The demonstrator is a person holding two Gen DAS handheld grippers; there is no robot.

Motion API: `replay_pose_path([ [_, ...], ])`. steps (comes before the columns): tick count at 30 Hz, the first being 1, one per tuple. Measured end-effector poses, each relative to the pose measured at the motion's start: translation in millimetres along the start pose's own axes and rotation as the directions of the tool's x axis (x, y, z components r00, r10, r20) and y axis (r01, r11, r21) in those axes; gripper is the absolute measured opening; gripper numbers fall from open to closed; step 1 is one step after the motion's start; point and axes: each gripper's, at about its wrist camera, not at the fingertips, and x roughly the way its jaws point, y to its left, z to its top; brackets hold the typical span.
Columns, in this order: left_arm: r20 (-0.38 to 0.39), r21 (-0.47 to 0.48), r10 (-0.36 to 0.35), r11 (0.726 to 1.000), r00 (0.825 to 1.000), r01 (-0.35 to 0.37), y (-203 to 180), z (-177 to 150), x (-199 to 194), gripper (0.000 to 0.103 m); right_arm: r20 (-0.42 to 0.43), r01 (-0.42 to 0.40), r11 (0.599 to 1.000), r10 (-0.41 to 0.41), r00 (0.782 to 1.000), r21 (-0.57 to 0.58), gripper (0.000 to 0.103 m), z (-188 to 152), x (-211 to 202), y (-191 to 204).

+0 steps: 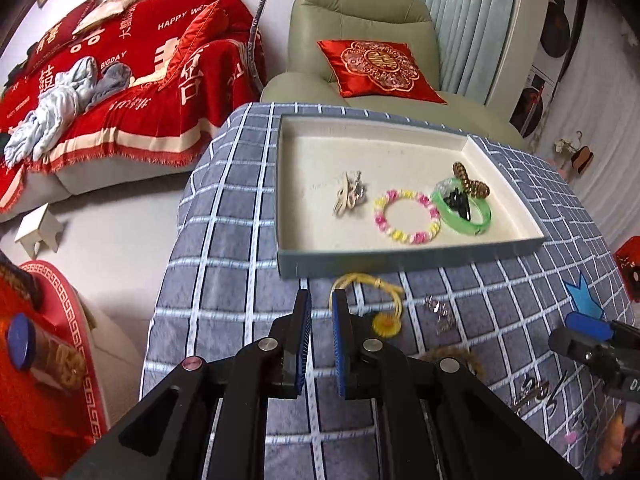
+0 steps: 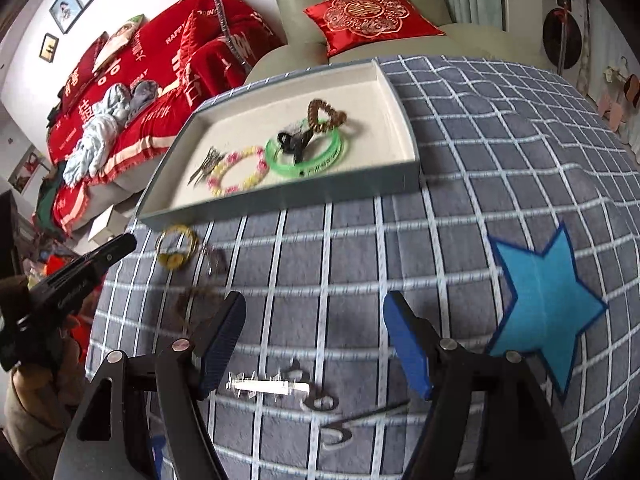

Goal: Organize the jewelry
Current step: 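Withdraw both tools from the tray back over the table, then grasp the yellow sunflower hair tie with the left tool while the right tool grasps the silver spiked hair clip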

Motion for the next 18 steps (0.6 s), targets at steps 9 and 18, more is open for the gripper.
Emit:
replay_pose_path([
  [9, 0.006, -0.045, 0.014, 0.999, 1.0, -0.013, 5.4, -16.5, -6.8, 0.103, -0.017, -0.032, 0.995, 0.03, 0.999, -0.094, 0.075, -20.0, -4.2, 4.0],
  [18, -0.003, -0.037, 0.04, 0.999, 0.999, -0.04, 4.2, -14.7, -2.1, 0.103, -0.031, -0.049, 0.958, 0.042, 0.999, -0.284, 0.082, -32.0, -0.4, 14.9],
])
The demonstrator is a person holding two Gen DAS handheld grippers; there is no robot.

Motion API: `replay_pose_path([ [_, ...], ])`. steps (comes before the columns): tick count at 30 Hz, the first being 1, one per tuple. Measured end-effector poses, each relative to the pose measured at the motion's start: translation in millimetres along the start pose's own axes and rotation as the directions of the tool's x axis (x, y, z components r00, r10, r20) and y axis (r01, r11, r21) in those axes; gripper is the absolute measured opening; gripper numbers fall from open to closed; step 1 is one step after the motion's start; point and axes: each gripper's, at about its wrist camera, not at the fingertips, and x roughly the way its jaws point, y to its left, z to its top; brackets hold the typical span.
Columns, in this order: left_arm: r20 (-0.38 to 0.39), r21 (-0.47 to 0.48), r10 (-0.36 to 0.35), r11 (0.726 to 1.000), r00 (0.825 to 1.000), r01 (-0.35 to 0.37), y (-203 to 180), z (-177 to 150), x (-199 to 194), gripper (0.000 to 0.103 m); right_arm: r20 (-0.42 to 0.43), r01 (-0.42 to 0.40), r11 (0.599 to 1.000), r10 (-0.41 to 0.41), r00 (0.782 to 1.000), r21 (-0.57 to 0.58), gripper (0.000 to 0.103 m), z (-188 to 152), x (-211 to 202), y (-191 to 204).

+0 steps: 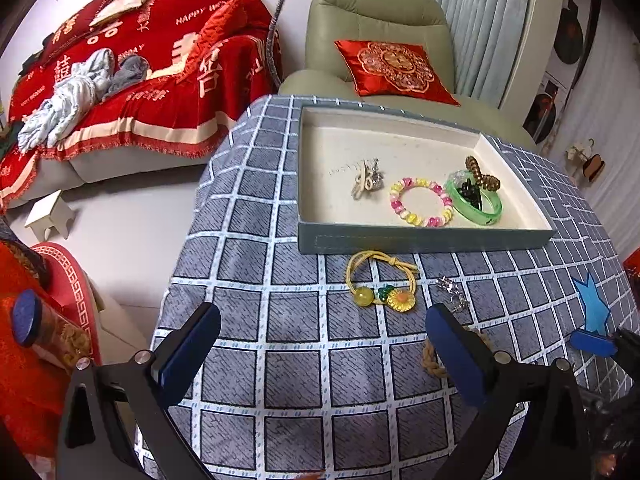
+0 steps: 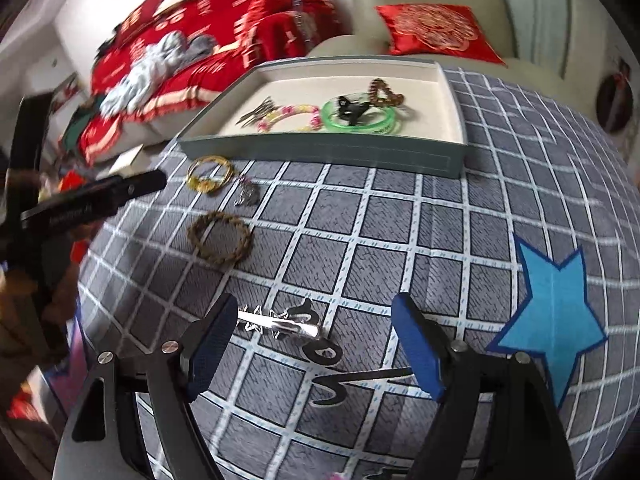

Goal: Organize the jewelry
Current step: 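Grasp the yellow sunflower hair tie with the left tool while the right tool grasps the silver spiked hair clip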

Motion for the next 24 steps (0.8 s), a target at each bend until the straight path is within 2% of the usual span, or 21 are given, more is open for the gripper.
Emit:
replay_pose_path([
  [7, -0.044, -0.05, -0.017, 0.999, 0.999, 0.015, 4.0, -1.9, 14.1, 0.103, -0.052, -0.043, 0.985, 0.035, 0.998, -0.169, 0.082, -4.9, 8.0, 11.6],
  [14, -0.054, -0.032, -0.019, 0.999, 0.998, 0.018, -2.2, -2.2, 21.7, 0.103, -0.08, -0.05, 0.949, 0.026, 0.996, -0.312, 0.081, -3.8, 17.1, 30.1],
  [19, -0.056, -0.042, -0.029, 0.999, 0.998, 0.027, -2.6, -0.6, 23.6, 0.103, -0.092, -0.04, 0.94, 0.009, 0.996, -0.339, 0.06, -2.7, 21.5, 33.4],
  [24, -0.06, -0.047, -0.032, 0.998, 0.998, 0.029, -4.9, 1.8, 27.1, 0.103, -0.099, -0.012, 0.946, -0.021, 0.995, -0.323, 0.023, -6.2, 15.8, 39.6],
])
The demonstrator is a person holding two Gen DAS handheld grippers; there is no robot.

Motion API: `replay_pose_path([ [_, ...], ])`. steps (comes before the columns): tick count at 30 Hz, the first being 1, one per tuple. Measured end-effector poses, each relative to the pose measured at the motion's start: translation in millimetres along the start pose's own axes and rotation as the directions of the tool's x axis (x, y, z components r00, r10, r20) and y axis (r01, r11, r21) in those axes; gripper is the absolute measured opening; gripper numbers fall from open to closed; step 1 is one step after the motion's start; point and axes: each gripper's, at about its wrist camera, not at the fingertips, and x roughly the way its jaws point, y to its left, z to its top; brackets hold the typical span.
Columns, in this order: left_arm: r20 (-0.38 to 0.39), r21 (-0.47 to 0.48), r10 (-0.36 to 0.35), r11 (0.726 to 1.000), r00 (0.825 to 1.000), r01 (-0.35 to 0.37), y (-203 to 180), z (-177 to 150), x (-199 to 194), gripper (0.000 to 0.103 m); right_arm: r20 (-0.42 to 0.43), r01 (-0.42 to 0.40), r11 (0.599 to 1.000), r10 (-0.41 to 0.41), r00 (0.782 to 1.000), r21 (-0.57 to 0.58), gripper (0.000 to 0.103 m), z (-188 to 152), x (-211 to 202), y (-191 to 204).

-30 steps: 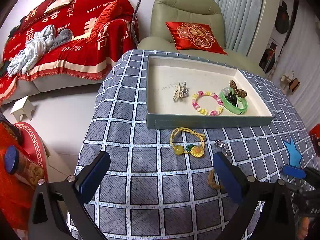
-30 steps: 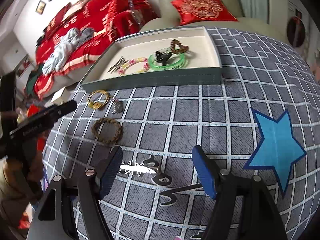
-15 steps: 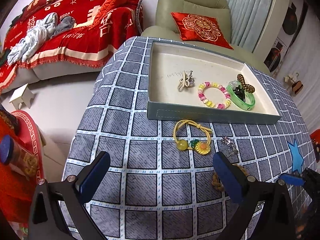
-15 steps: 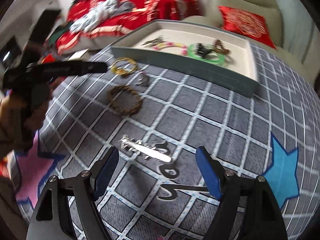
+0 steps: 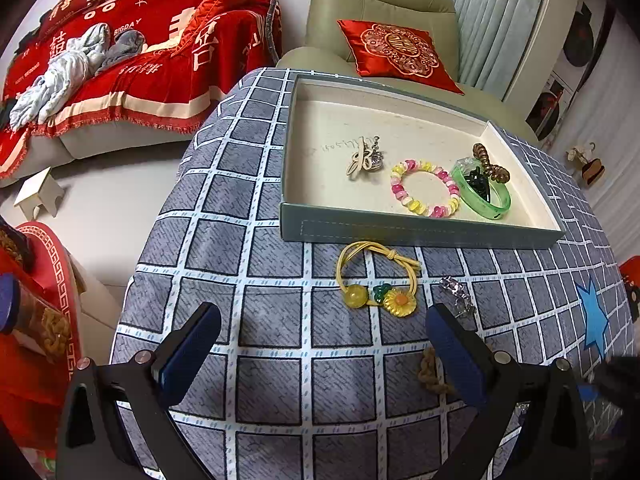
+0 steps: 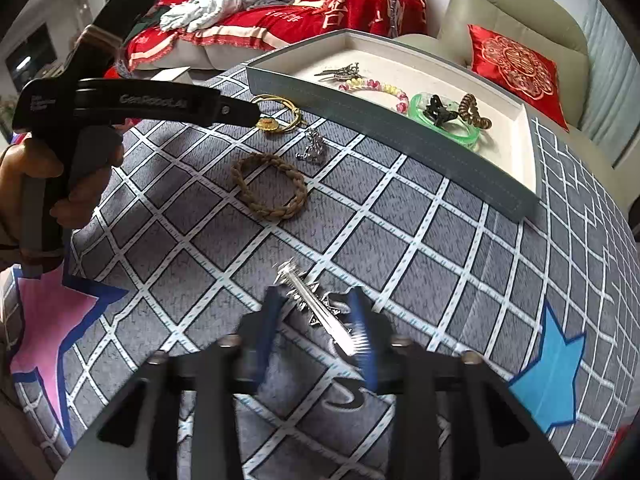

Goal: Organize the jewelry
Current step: 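Grasp the yellow sunflower hair tie with the left tool while the right tool grasps the silver spiked hair clip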

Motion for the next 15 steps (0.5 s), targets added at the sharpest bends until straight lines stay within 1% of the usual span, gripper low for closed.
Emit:
replay_pose_path([
  [2, 0.001, 0.003, -0.001, 1.0, 1.0, 0.001, -1.6, 1.0, 0.4, 0.103, -0.007, 0.014, 1.0, -0.014, 1.0, 0.021, 0.019, -0.9, -1.7, 4.4],
  [4, 0.005, 0.009, -0.001, 1.0, 1.0, 0.001, -4.3, 2.0, 1.2, 0.103, -0.009, 0.041, 0.998, -0.04, 0.999, 0.049, 0.019, -2.3, -3.1, 8.7],
  [10, 0.005, -0.004, -0.005, 1.0, 1.0, 0.005, -6.6, 7.7, 5.2, 0.102, -0.005, 0.049, 0.993, -0.049, 0.999, 0.112, 0.019, -8.7, -6.7, 14.4],
  [15, -0.018, 0.006, -0.009, 1.0, 1.0, 0.009, -13.6, 8.9, 13.2, 0.102, 0.004, 0.044, 0.987, -0.045, 0.999, 0.153, 0.019, -13.1, -8.9, 12.9],
])
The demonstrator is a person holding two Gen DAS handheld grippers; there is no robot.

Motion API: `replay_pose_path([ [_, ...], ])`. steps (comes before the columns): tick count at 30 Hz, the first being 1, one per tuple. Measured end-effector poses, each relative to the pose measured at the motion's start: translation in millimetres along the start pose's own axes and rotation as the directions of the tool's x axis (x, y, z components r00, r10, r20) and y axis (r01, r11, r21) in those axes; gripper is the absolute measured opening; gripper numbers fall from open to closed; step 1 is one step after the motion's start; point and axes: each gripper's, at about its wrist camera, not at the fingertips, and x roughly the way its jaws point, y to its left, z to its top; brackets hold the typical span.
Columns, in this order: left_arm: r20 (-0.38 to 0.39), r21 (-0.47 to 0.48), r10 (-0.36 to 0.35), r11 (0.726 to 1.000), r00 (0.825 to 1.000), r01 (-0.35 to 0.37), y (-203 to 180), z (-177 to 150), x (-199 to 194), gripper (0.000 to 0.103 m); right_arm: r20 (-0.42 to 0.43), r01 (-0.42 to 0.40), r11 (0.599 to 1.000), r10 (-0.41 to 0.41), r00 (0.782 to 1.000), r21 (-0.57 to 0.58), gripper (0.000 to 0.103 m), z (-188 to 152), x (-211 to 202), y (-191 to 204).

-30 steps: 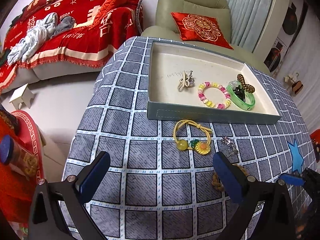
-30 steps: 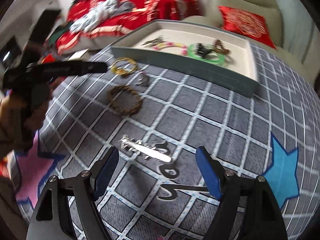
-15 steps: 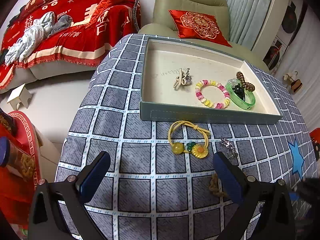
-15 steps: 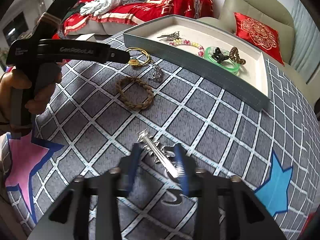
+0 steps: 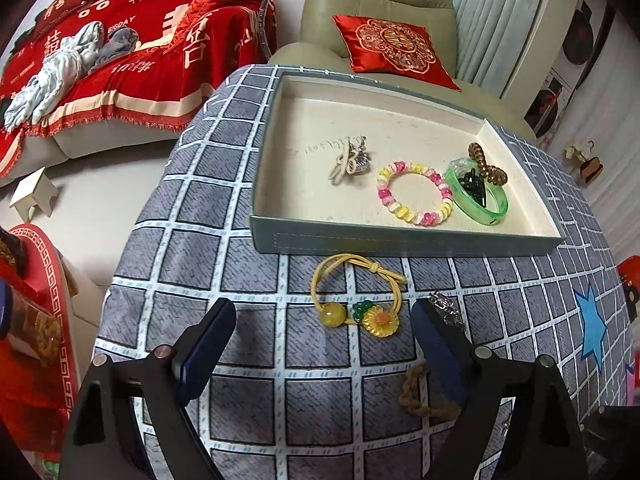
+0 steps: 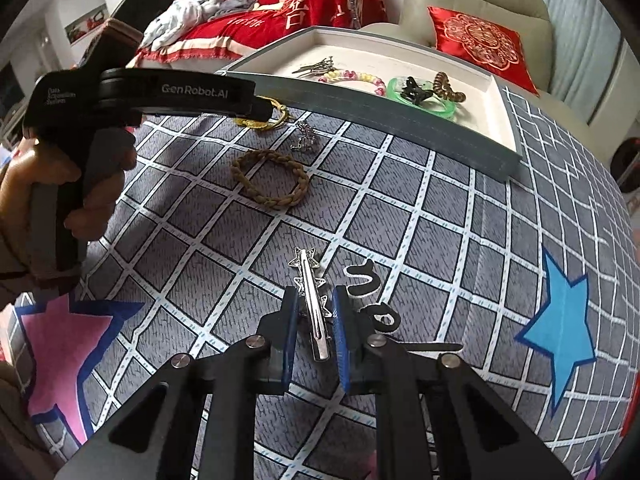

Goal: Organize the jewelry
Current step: 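Grasp the yellow sunflower hair tie with the left tool while the right tool grasps the silver spiked hair clip, then carry the hair tie and hair clip over the white tray with both tools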

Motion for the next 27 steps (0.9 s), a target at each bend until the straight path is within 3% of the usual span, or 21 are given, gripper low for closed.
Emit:
replay_pose_path([
  [3, -0.015, 0.019, 0.004, 1.0, 1.0, -0.003, -5.2, -2.9, 4.8, 0.101, 0.002, -0.01, 1.0, 0.01, 1.0, 0.015, 0.019, -0.2, 0.3, -2.1],
  [5, -0.008, 0.042, 0.031, 0.999, 0.999, -0.031, -8.6, -4.4, 6.3, 0.093, 0.003, -0.013, 1.0, 0.013, 1.0, 0.021, 0.018, -1.4, -0.6, -2.2],
  [7, -0.006, 0.054, 0.036, 0.998, 0.999, -0.035, -10.6, -5.1, 6.5, 0.093, 0.005, -0.017, 0.999, 0.017, 1.0, 0.031, 0.018, -1.9, -1.0, -3.0],
  [9, 0.005, 0.063, 0.045, 0.997, 0.999, -0.045, -11.1, -5.4, 5.6, 0.083, 0.006, -0.021, 0.999, 0.021, 1.0, 0.04, 0.018, -1.9, -1.0, -3.8],
  [10, 0.011, 0.073, 0.053, 0.996, 0.999, -0.054, -11.4, -5.5, 4.9, 0.073, 0.007, -0.022, 0.999, 0.022, 1.0, 0.046, 0.018, -2.2, -1.1, -4.1],
  [11, 0.021, 0.082, 0.042, 0.996, 0.999, -0.043, -12.1, -5.1, 3.2, 0.057, 0.007, -0.023, 0.998, 0.023, 1.0, 0.052, 0.018, -1.5, -0.7, -4.4],
  [13, 0.026, 0.092, 0.022, 0.995, 0.999, -0.024, -12.2, -3.9, 0.7, 0.04, 0.008, -0.024, 0.998, 0.023, 1.0, 0.062, 0.018, -1.4, -1.0, -4.9],
  [27, 0.063, 0.063, -0.073, 0.996, 0.995, 0.069, -2.9, -12.4, -24.9, 0.04, 0.044, -0.041, 0.98, 0.034, 0.998, 0.194, 0.019, -7.2, -12.5, -23.2],
])
